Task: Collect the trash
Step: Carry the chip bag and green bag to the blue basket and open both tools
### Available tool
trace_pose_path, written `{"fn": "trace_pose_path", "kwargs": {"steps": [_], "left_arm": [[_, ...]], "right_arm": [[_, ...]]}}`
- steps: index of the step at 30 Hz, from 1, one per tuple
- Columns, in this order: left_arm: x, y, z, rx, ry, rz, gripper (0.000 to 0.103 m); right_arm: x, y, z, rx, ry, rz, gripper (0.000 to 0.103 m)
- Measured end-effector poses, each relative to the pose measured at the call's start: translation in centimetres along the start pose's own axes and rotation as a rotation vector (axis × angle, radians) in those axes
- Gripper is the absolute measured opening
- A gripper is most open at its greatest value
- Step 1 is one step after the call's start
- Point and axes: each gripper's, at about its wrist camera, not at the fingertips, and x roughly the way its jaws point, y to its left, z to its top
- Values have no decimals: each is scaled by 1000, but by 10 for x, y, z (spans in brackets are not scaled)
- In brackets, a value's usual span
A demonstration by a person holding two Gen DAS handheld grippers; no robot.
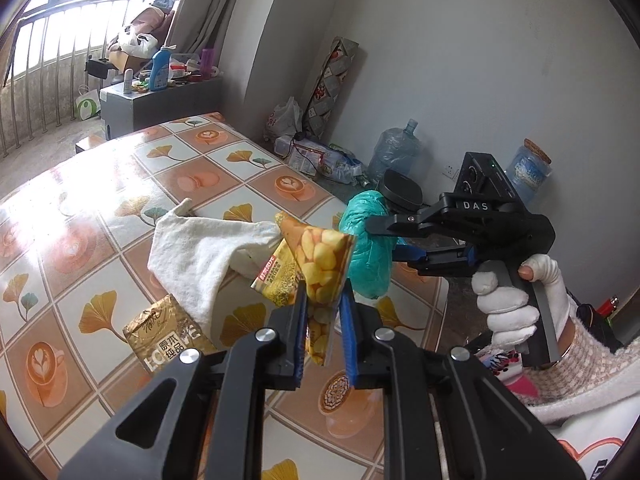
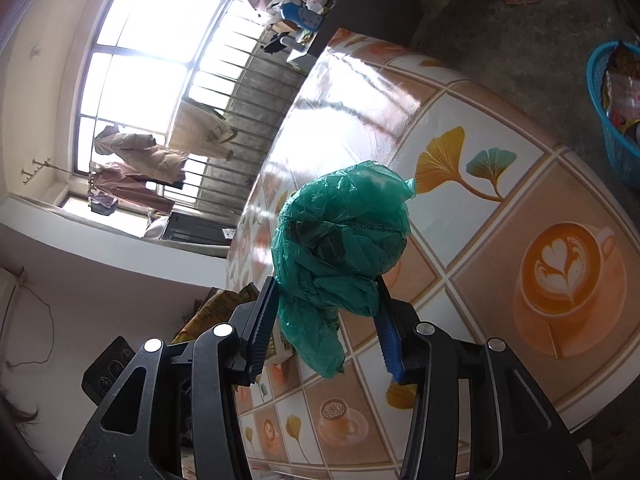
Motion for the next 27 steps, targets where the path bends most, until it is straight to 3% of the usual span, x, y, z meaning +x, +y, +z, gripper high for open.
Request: {"fn": "trace_pose_path", "kwargs": {"steps": [11, 20, 23, 27], "left_arm": [[6, -34, 26, 56, -10, -40, 14], [38, -63, 70, 101, -12, -92, 14], [61, -70, 89, 88, 4, -124, 14], [107, -82, 116, 74, 65, -186, 14]], "right_arm": [[-21, -8, 1, 17, -70, 71, 43], [-55, -27, 19, 50, -182, 106, 43], [-74, -37, 27, 53, -242, 79, 43], [-114, -57, 40, 59, -377, -40, 43]]}}
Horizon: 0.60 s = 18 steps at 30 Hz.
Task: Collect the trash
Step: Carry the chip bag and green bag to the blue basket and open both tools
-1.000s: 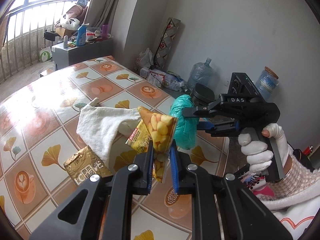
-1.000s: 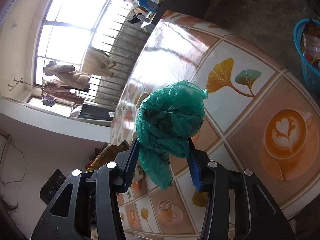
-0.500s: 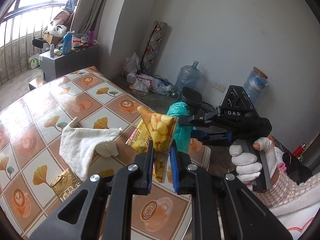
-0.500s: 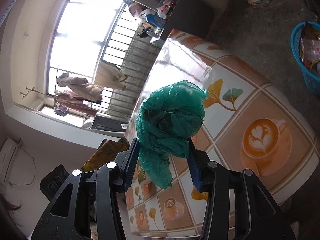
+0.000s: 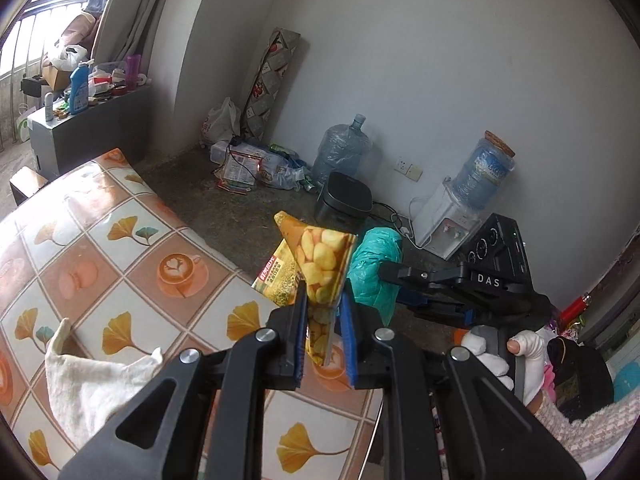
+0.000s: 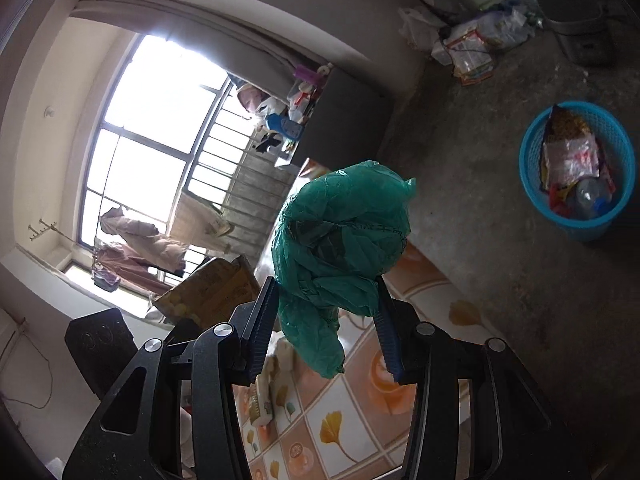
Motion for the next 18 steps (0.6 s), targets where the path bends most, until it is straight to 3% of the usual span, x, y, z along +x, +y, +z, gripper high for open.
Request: {"fn": "trace_pose_path", "kwargs": {"steps": [4, 7, 12, 18], "left_arm": [[59, -6, 27, -10, 87, -59, 15], [112, -17, 45, -6, 152, -89, 15], [206, -40, 61, 33, 284, -101, 15], [302, -54, 70, 50, 384, -89, 16]], "right_arm": [[-38, -27, 27, -21, -153, -200, 43], [-49, -49, 41, -40, -217, -374, 43], [-35, -87, 61, -116, -202, -650, 43], [6, -140, 98, -154, -109, -757, 46]]}}
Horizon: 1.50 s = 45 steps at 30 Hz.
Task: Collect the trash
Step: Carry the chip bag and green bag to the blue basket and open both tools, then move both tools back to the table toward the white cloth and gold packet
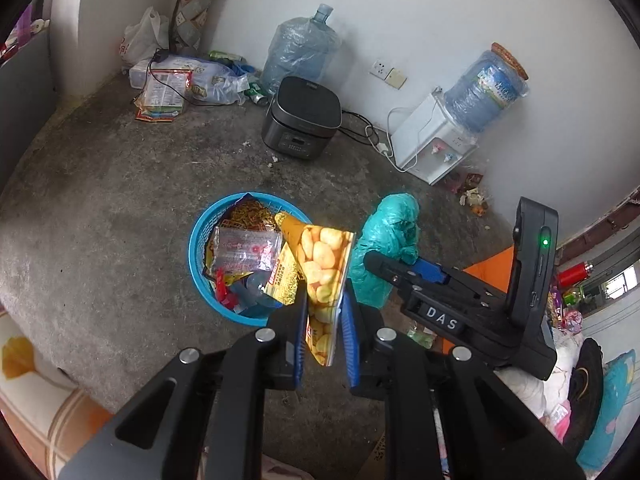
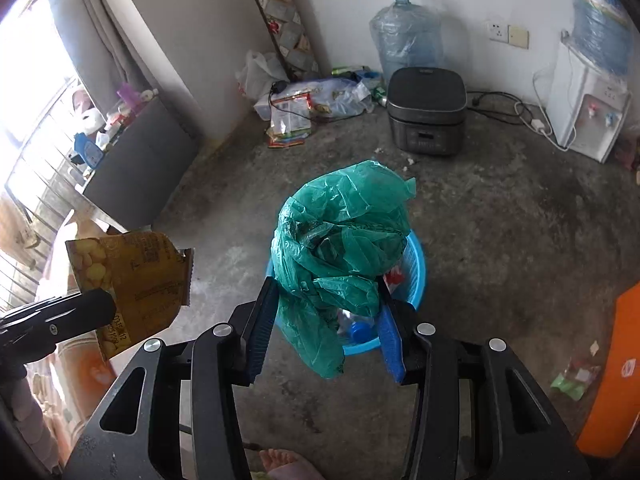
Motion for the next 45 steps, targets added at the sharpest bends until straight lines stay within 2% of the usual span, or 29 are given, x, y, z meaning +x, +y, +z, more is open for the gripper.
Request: {"fn": "trace_pose_path", "kwargs": {"steps": [1, 2, 3, 4, 5, 6, 8, 11, 15, 24, 30, 33, 38, 41, 43, 45], "left_arm": [[15, 2, 6, -5, 11, 24, 20], [29, 4, 11, -16, 24, 40, 36], [44, 9, 15, -34, 36, 57, 47], [55, 13, 18, -54, 40, 81, 56], [66, 17, 19, -65, 51, 100, 56], [75, 19, 20, -70, 70, 109, 56], [82, 22, 17, -80, 92, 120, 56], [75, 22, 11, -55, 85, 110, 58], [54, 22, 10, -30, 38, 131, 60], [-43, 32, 0, -43, -130, 163, 70], [-128, 35, -25, -27, -275, 191, 80], [-171, 38, -44, -32, -347, 218, 84], [-237, 47, -83, -60, -462, 297, 88], [-267, 62, -112, -92, -526, 336, 90], [-279, 79, -129, -123, -531, 365, 90], [-290, 97, -146, -146, -532, 435, 90]], "right_arm": [[14, -2, 4, -17, 19, -29, 47], [30, -5, 7, -38, 42, -35, 51], [47, -9, 10, -52, 67, -37, 59], [63, -14, 9, -58, 79, -78, 64], [76, -24, 8, -60, 92, -141, 68], [87, -33, 5, -51, 116, -166, 68], [97, -48, -2, 16, 150, -164, 68], [84, -58, -11, 76, 118, -146, 68], [62, -57, -13, 95, 60, -126, 68], [1, -21, -1, 61, -137, -30, 69], [-52, 18, -9, -9, -284, 14, 87], [-77, 40, -15, -43, -345, 59, 91], [-106, 79, -20, -131, -355, 211, 91], [-113, 104, -26, -160, -316, 329, 91], [-113, 124, -34, -185, -274, 395, 91], [-112, 142, -45, -225, -229, 451, 91]]}}
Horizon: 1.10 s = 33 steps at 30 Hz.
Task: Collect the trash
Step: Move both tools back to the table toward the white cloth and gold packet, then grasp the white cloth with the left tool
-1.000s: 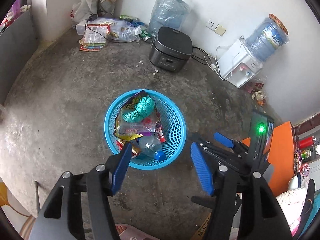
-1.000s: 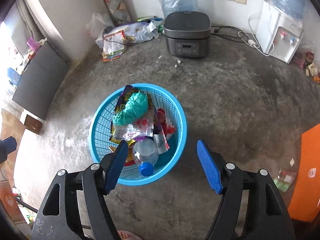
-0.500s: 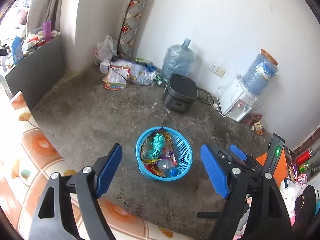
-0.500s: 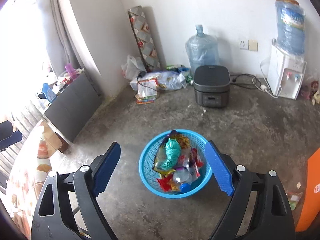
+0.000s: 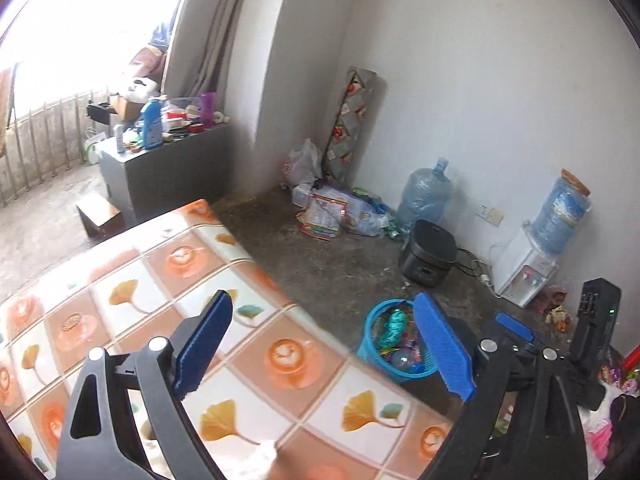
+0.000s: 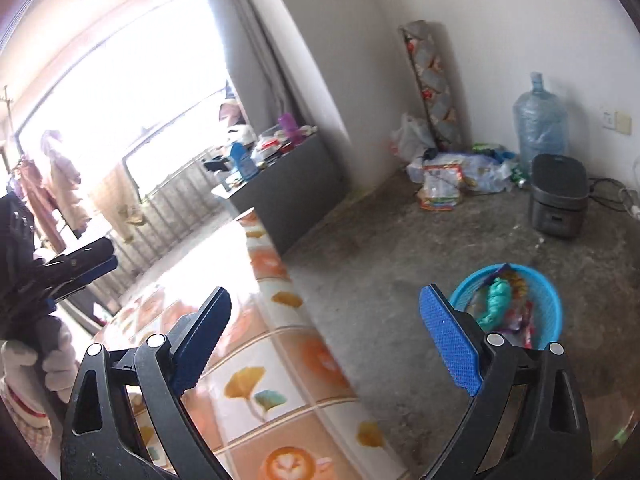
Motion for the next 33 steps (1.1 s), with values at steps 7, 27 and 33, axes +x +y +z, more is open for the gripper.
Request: {"fn": "trace_pose_path", "kwargs": {"steps": [7, 27, 33], "left_arm": [[-44, 63, -44, -54, 46, 145, 90], [-126, 145, -159, -391, 92, 81, 70], [-129, 150, -177, -402, 117, 60, 65]], "right_arm": [[12, 38, -23, -21, 145, 140, 90], [59, 176, -88, -69, 571, 483, 59], [94, 184, -87, 64, 667, 477, 59]]}}
